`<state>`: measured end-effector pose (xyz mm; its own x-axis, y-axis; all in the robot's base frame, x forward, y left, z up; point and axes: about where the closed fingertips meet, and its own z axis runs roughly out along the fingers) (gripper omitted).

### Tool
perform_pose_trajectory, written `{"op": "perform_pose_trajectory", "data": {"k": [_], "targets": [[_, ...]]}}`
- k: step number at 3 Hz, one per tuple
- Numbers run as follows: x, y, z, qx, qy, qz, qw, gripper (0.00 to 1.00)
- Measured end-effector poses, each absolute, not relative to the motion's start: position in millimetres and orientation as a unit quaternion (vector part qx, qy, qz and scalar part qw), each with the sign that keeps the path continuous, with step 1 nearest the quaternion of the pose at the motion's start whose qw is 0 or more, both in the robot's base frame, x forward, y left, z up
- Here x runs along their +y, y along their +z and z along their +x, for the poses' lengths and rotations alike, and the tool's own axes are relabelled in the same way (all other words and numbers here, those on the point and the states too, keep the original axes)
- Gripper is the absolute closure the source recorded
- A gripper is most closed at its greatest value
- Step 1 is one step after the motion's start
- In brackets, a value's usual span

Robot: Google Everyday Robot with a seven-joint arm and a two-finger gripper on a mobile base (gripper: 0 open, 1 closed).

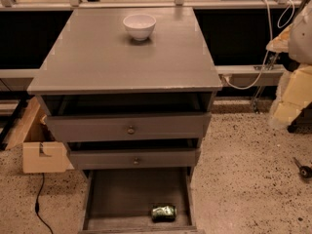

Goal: Pick green can from bottom drawer and place on counter

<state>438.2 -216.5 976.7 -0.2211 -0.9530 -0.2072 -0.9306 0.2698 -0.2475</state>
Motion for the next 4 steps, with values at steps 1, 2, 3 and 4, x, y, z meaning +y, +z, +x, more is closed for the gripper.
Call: {"op": "perform_pose_trajectory", "data": {"k": [1,2,3,4], "targets": [[-217,977,438,0.781,-0.035,-0.603,0.16,0.0],[-216,941,439,0.781,0.009,-0.601,0.169,0.0],[-207,859,439,0.779,0.08,-0.596,0.177,0.0],[-180,754,435,0.782,0.126,-0.587,0.168,0.0]]}}
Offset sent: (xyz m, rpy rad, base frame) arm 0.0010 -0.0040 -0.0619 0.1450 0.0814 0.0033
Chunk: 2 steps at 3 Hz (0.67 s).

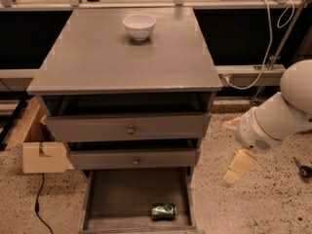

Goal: Pick green can from bottom drawer and place on counter

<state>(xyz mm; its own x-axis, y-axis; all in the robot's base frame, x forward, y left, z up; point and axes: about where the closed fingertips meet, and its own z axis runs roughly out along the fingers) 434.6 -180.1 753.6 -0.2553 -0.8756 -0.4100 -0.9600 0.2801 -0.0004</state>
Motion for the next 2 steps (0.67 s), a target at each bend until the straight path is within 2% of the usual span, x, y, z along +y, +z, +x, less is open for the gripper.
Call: {"op": "perform_pose_trajectory", "data": {"k": [2], "targets": [[-181,733,435,0.787,0.125,-0.584,0.157,0.0]]}}
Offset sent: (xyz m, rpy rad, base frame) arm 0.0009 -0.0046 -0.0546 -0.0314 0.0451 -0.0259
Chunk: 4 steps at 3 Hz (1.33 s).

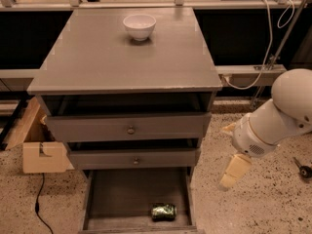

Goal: Pick green can from bottom drawer and place on counter

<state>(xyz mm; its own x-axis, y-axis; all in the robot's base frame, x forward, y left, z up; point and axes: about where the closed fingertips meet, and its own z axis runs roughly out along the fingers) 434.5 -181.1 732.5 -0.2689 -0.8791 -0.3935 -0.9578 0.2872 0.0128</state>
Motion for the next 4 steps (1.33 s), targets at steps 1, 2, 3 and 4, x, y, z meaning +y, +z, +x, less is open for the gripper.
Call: {"op": "perform_pose_trajectory", "data": {"k": [1,2,3,4], "targets": [[-190,670,436,0.78,0.131,-0.592,0.153,0.0],[-189,595,441,0.764,0.145,-0.608,0.161,0.0],[-176,527,447,0.748,0.164,-0.621,0.165,0.0],[-155,456,444,0.742,0.203,-0.616,0.17,0.0]]}}
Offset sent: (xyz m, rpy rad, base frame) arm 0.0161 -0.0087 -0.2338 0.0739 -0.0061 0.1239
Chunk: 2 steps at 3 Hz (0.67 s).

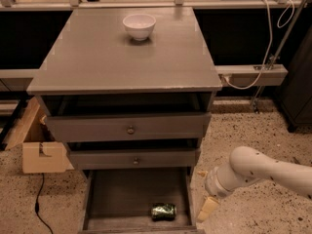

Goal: Pick green can from bottom drawer and place on counter

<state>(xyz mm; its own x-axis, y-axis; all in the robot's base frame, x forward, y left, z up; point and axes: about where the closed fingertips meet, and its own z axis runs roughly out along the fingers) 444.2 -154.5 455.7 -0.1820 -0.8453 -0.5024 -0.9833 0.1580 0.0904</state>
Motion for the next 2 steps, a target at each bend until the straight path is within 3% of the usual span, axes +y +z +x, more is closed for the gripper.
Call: {"op": "perform_pose_trajectory", "data": {"k": [2], "targets": [[-150,430,449,0.744,0.208,-0.614,0.161,0.0]]}}
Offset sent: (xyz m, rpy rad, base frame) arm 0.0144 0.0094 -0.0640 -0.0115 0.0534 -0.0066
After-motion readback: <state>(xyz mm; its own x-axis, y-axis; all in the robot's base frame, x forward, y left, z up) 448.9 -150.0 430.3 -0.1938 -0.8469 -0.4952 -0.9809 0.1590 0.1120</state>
